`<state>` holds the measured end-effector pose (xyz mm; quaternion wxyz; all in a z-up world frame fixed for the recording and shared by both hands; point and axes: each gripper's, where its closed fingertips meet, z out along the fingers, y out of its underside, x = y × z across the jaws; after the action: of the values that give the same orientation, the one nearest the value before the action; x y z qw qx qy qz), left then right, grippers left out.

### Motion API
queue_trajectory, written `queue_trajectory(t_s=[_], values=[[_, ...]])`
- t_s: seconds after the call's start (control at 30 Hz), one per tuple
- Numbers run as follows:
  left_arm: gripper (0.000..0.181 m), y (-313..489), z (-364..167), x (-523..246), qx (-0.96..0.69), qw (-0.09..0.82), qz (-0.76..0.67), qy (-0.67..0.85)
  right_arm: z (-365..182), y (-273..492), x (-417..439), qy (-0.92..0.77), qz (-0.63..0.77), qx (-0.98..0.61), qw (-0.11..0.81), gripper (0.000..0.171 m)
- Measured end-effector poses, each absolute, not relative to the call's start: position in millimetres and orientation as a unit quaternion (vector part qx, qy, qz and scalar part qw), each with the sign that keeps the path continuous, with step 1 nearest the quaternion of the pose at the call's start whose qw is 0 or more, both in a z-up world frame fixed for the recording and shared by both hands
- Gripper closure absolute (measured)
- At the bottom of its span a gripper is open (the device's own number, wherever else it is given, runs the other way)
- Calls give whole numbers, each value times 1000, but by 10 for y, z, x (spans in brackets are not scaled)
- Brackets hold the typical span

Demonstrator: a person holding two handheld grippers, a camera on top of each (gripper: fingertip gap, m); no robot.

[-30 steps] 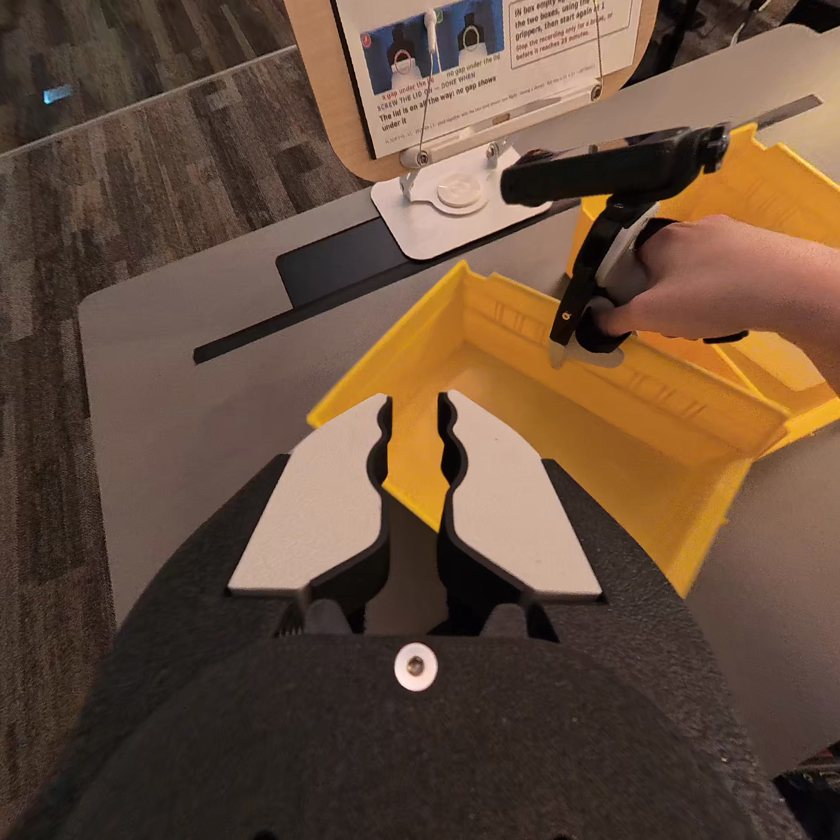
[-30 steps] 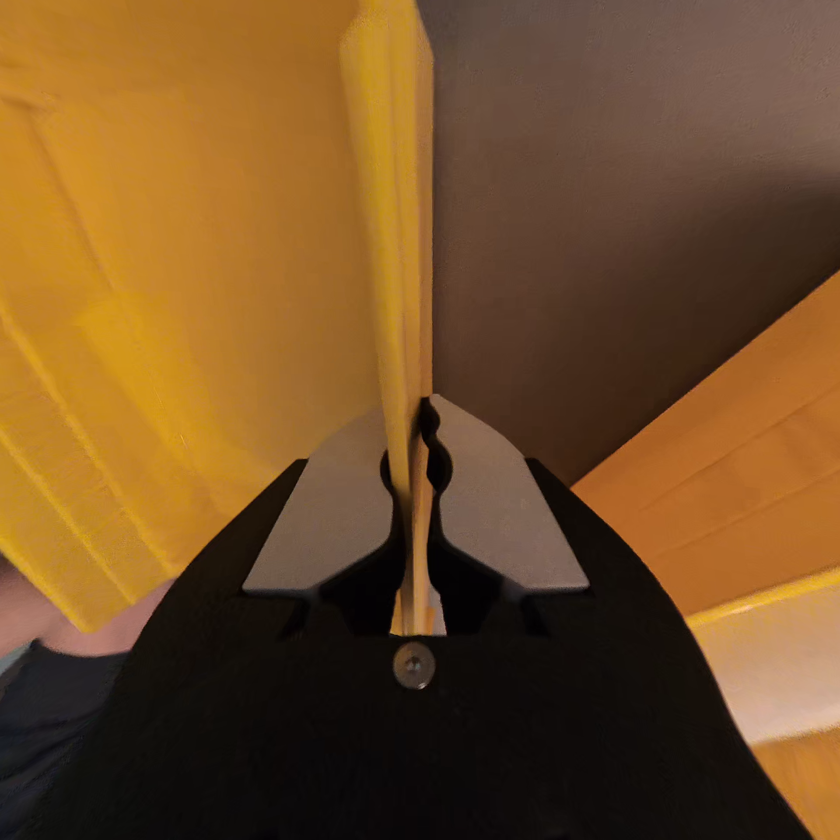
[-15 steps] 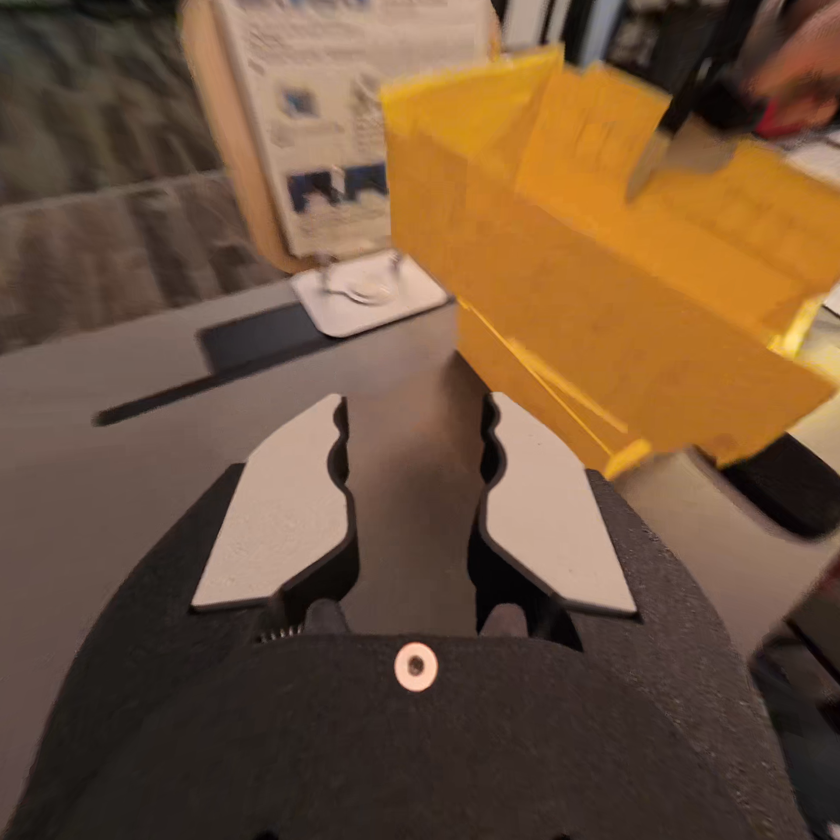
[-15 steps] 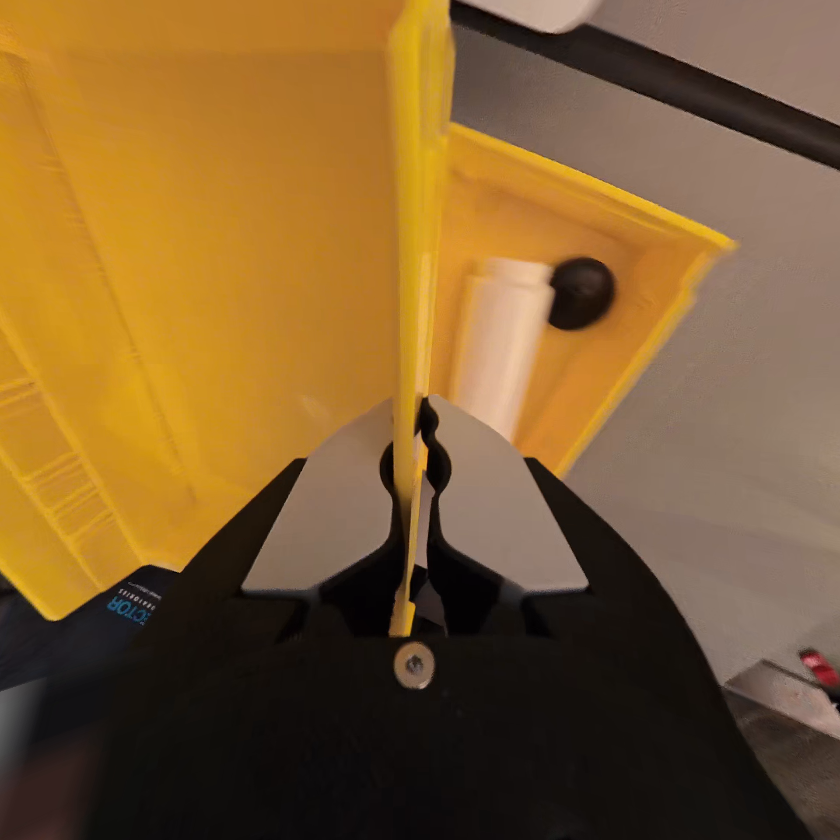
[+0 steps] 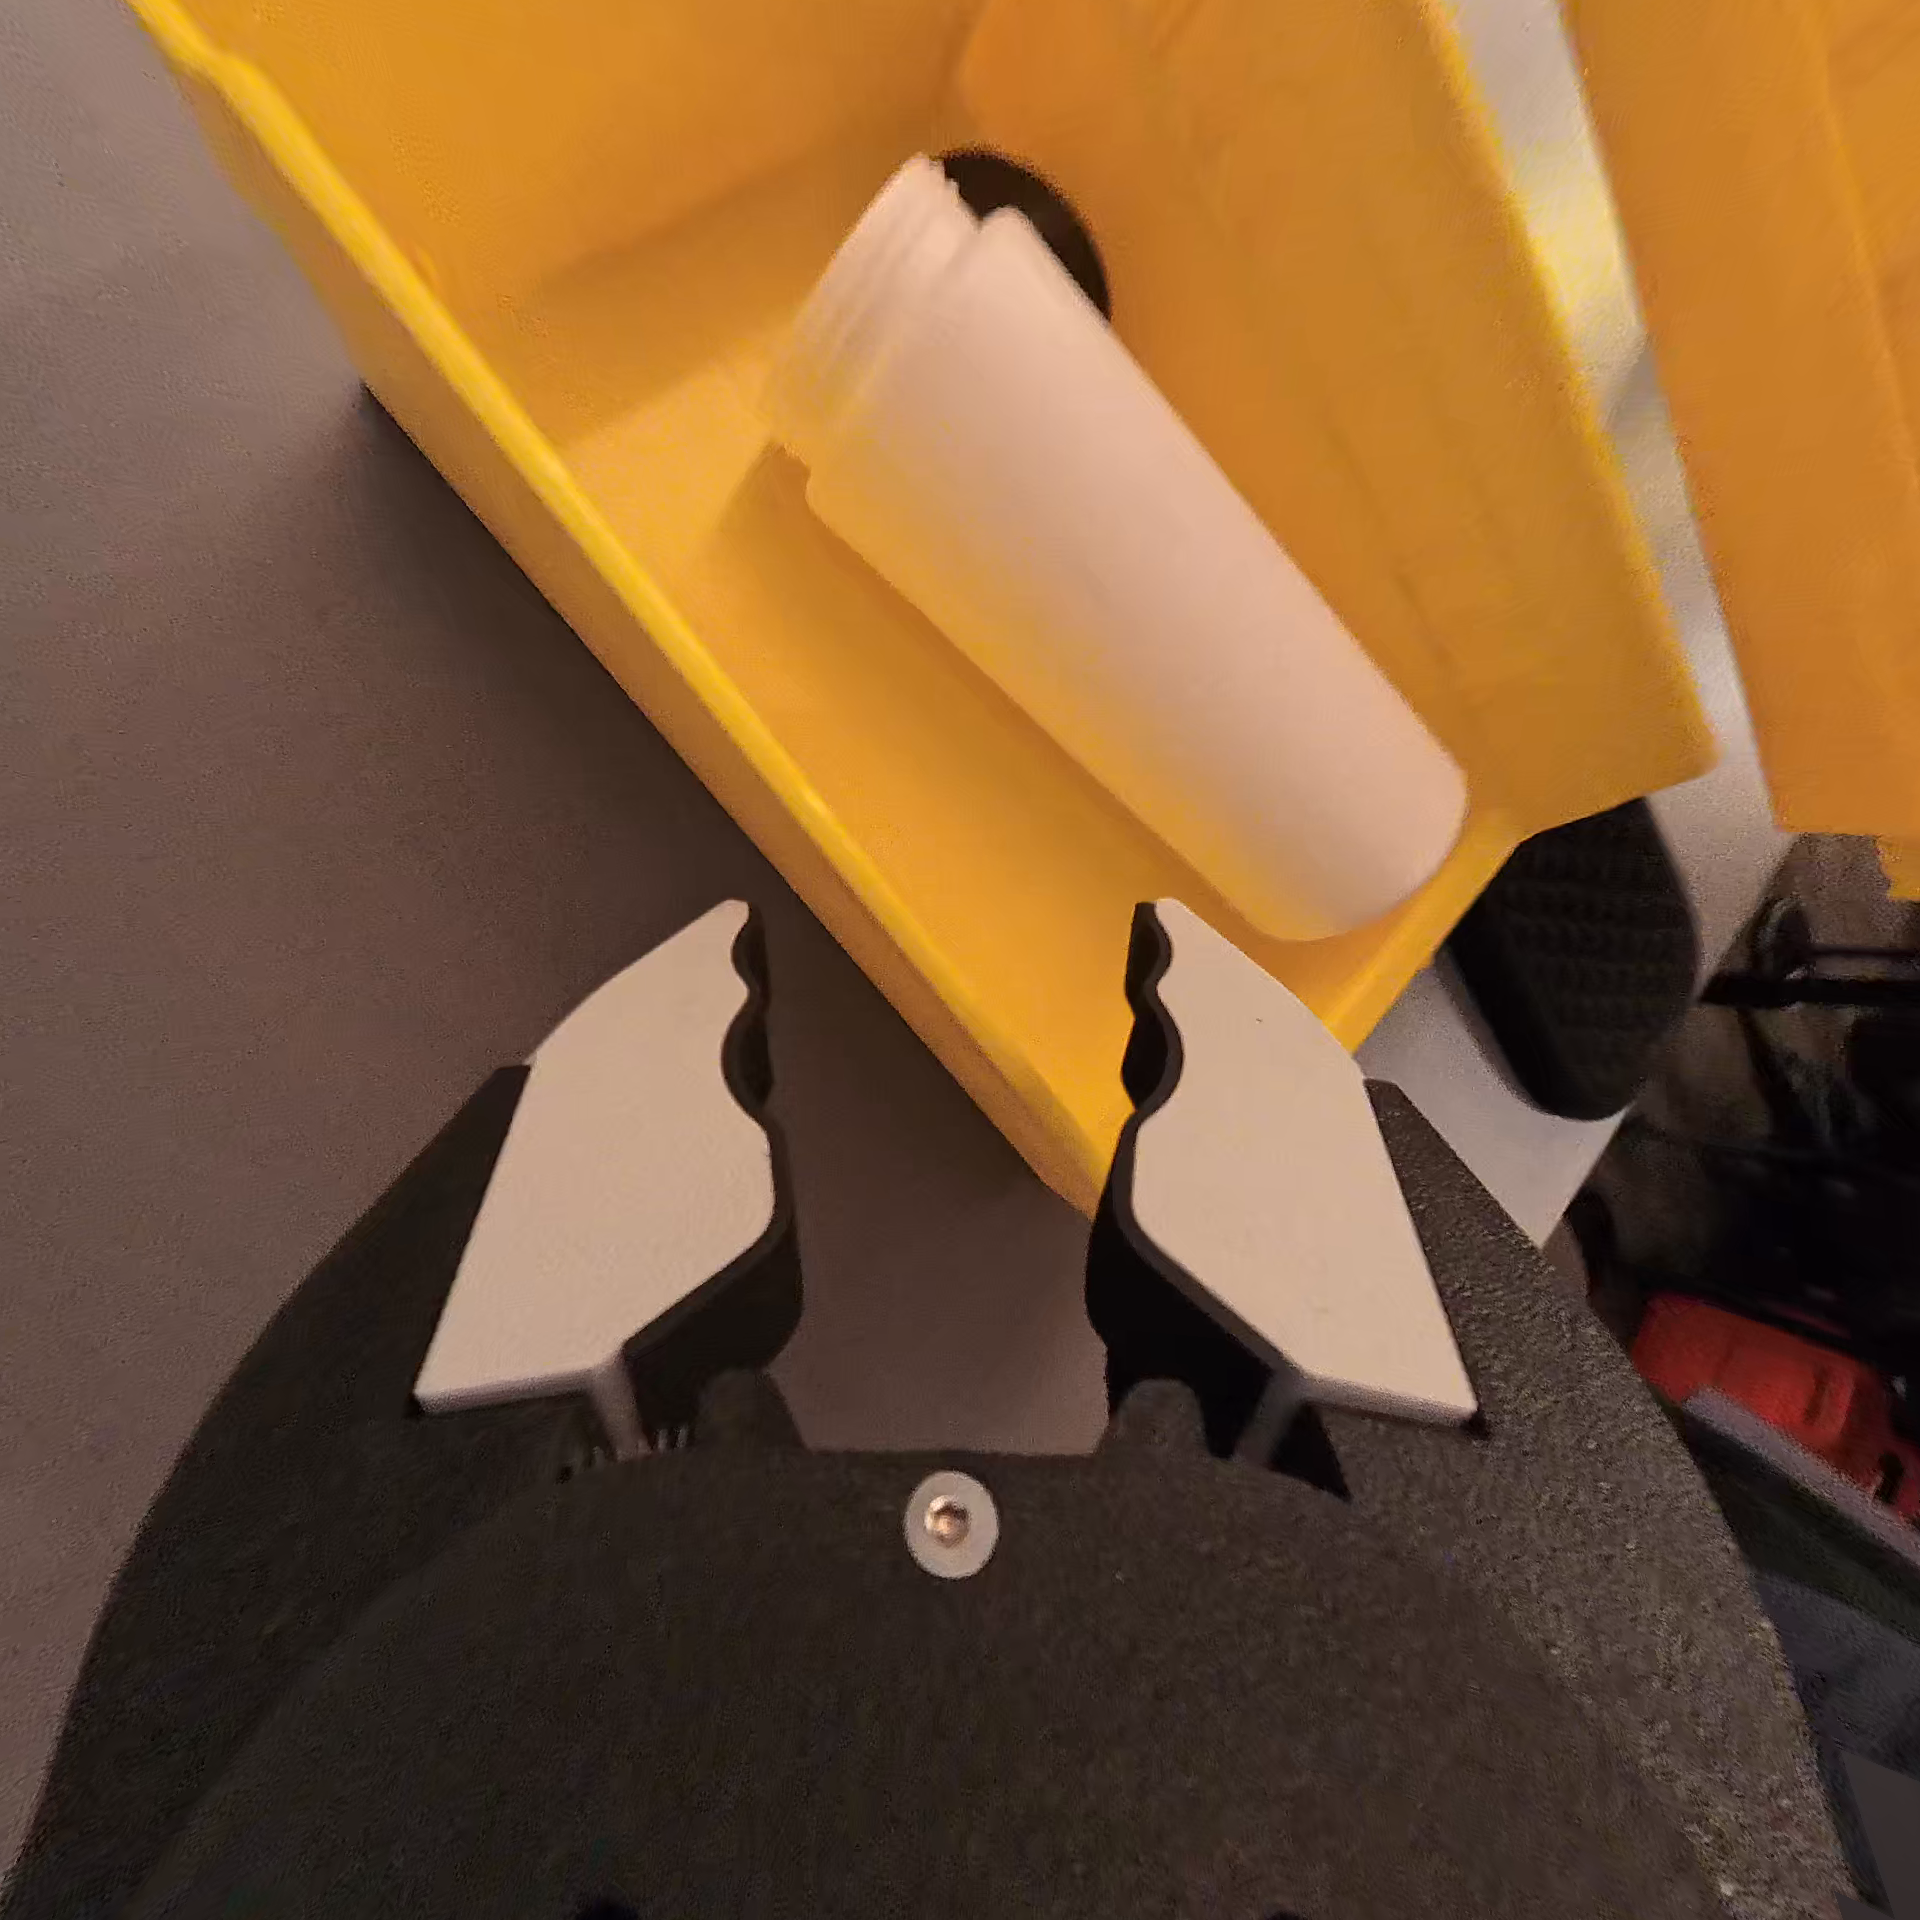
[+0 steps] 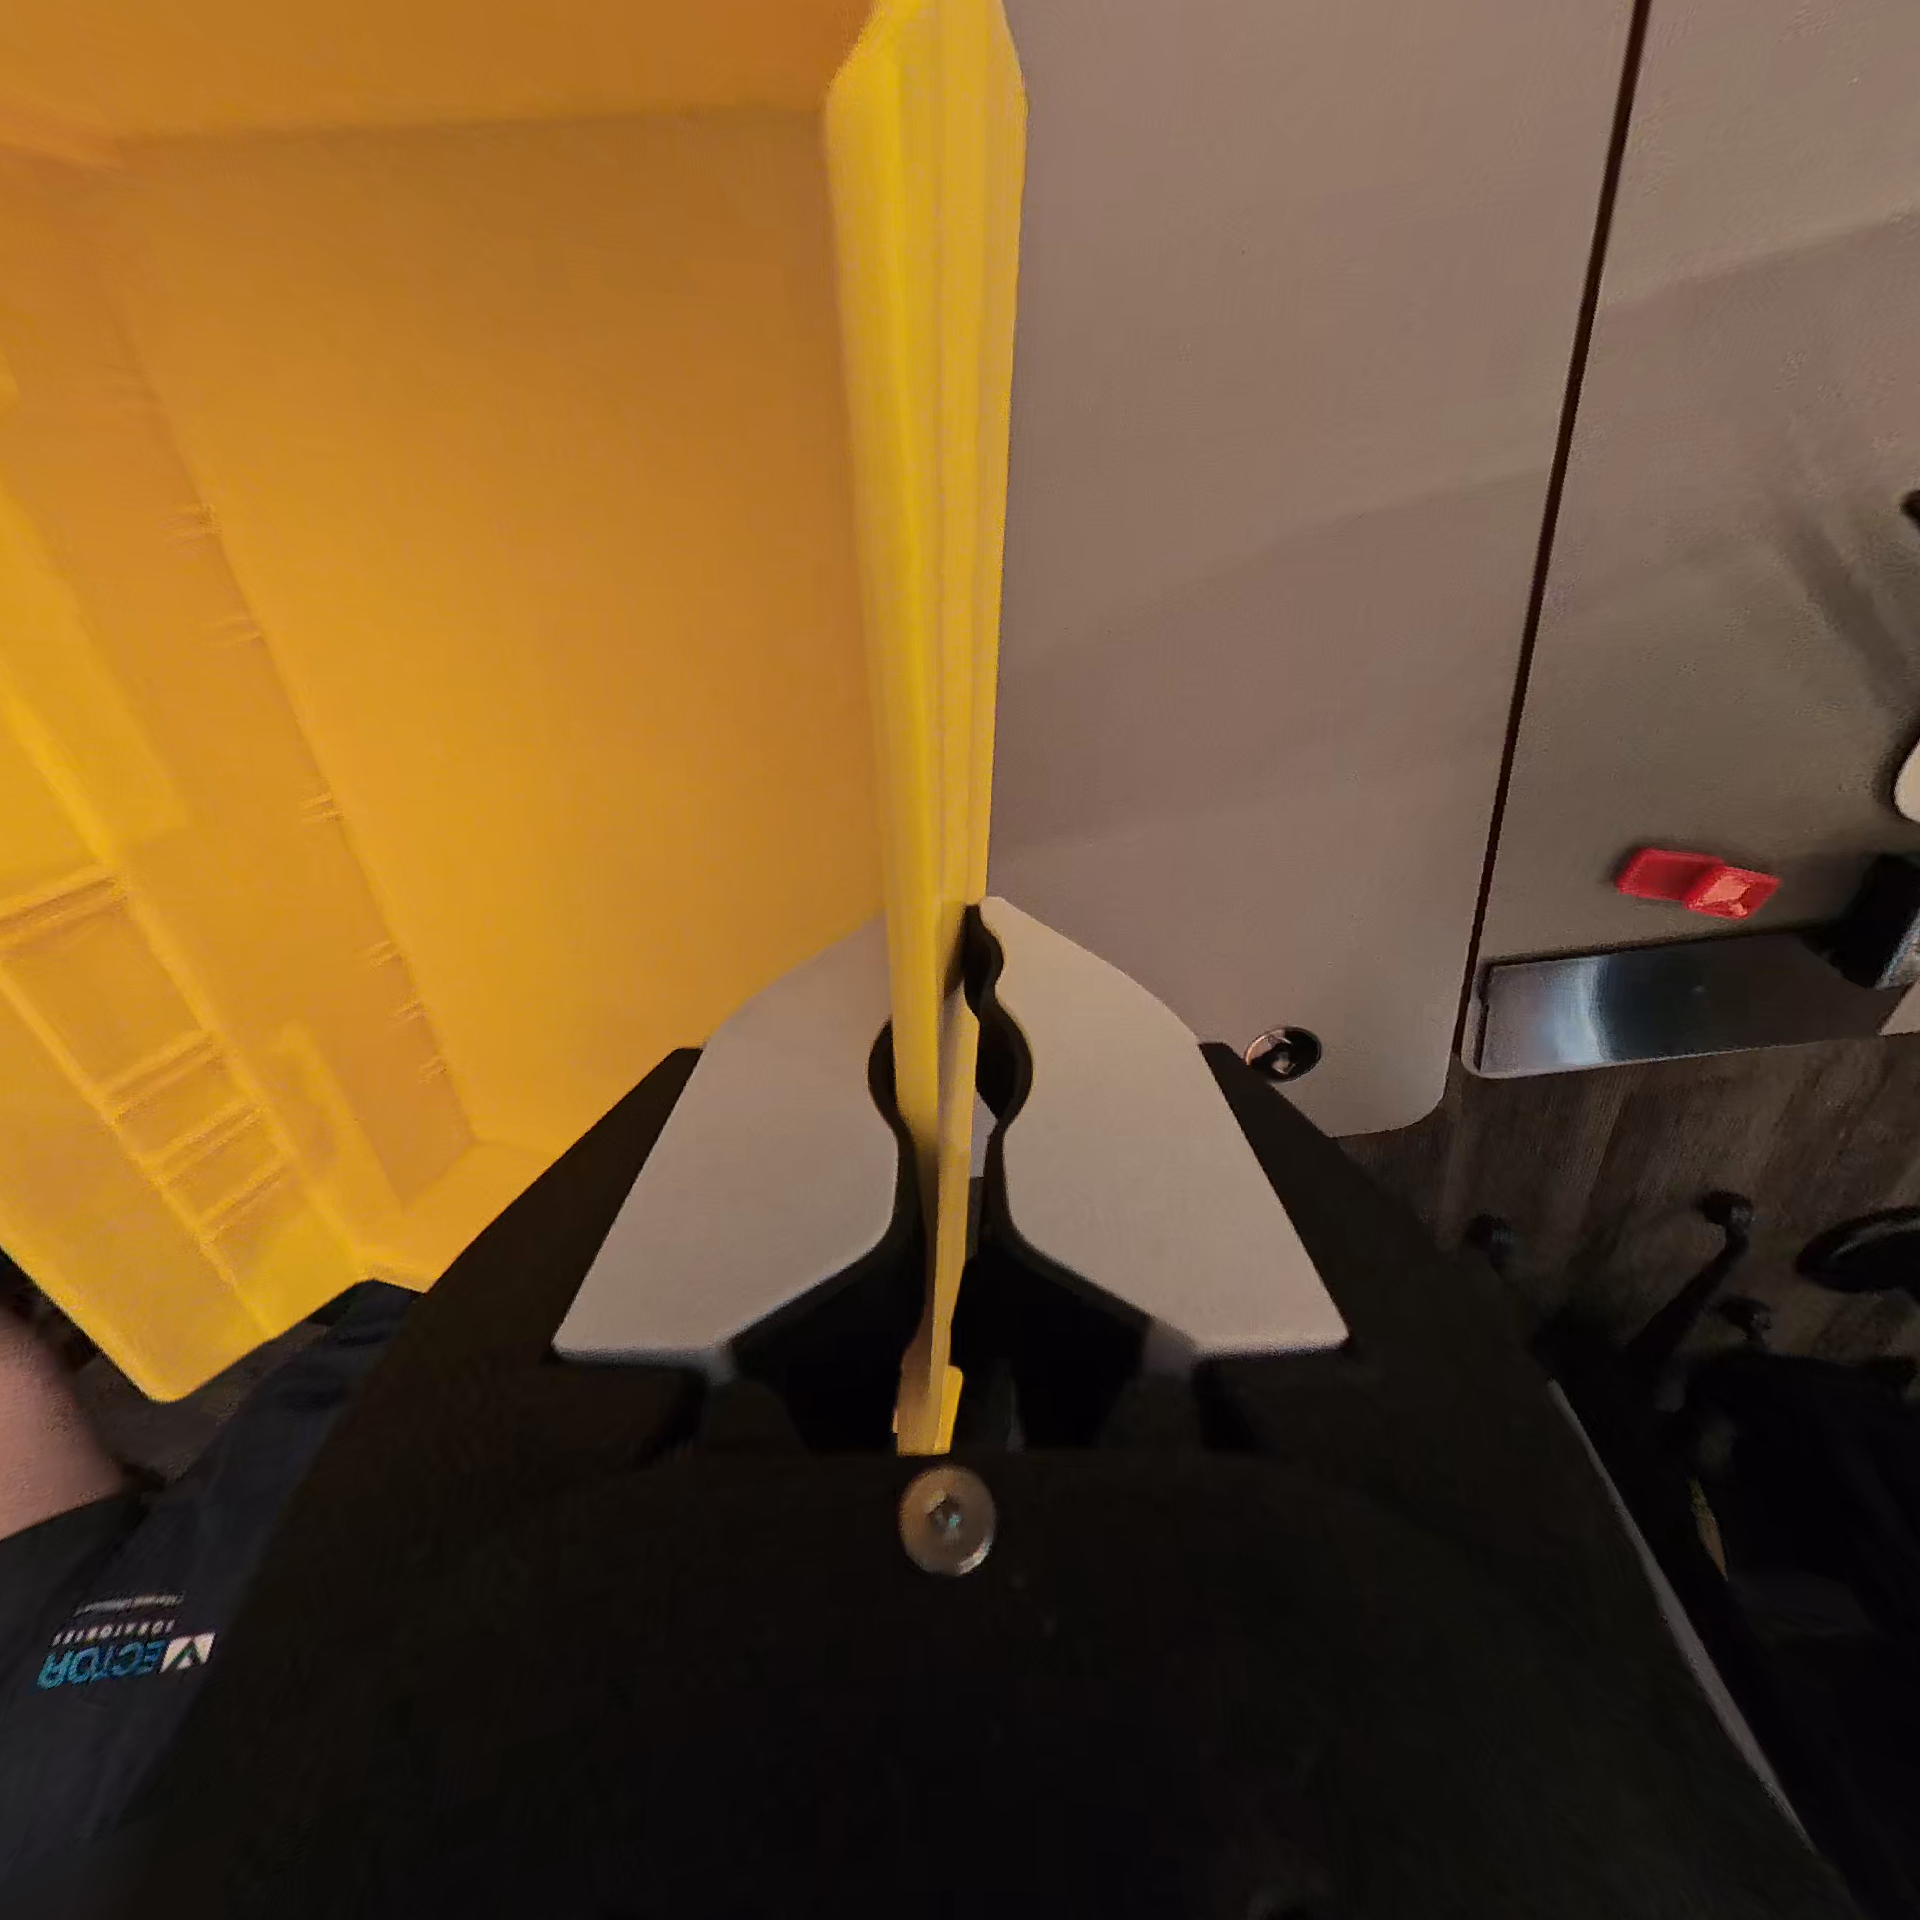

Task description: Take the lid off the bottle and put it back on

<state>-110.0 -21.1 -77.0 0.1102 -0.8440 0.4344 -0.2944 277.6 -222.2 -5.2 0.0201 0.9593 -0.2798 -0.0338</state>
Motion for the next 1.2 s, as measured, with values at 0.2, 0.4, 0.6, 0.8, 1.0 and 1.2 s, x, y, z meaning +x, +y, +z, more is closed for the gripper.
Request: queue_trajectory(t_s=[0.2,0.4,0.6,0.8,1.0,1.2], values=[[124,-296,-1056,-1067,-862,-6,-175,476,-549,-2263,2869,-278,-59,958,28,165],[160,56,-1189,-1314,-886,4,-55,460,-798,-2027,2787,-277,-90,957,-7,165],[177,311,-1185,-1844,-918,-38,-106,381,-1091,-1636,2514,-267,-131,954,-44,164],[175,599,-1172,-2626,-937,-46,-92,333,-1250,-1267,2226,-245,-155,956,-48,164],[177,880,-1158,-3445,-959,-27,-111,260,-1273,-986,2300,-228,-115,965,-65,166],[175,1107,-1145,-4222,-975,-3,-108,196,-1271,-935,2335,-217,-108,968,-69,166]])
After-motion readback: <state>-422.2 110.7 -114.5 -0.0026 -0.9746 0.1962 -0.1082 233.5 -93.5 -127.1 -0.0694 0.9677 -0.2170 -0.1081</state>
